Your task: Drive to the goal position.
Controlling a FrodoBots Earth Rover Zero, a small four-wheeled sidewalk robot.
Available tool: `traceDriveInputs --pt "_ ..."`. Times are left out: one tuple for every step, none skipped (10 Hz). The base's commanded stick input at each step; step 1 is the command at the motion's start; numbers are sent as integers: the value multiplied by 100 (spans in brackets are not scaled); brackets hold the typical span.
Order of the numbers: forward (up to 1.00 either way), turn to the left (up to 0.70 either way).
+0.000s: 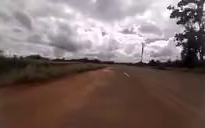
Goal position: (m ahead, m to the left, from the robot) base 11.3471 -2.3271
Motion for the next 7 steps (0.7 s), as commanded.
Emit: traceDriveInputs --pt "100 -31" --pt "100 -13" --pt "100 0" --pt "100 0" --pt "100 0" --pt "100 0" --pt "100 0"
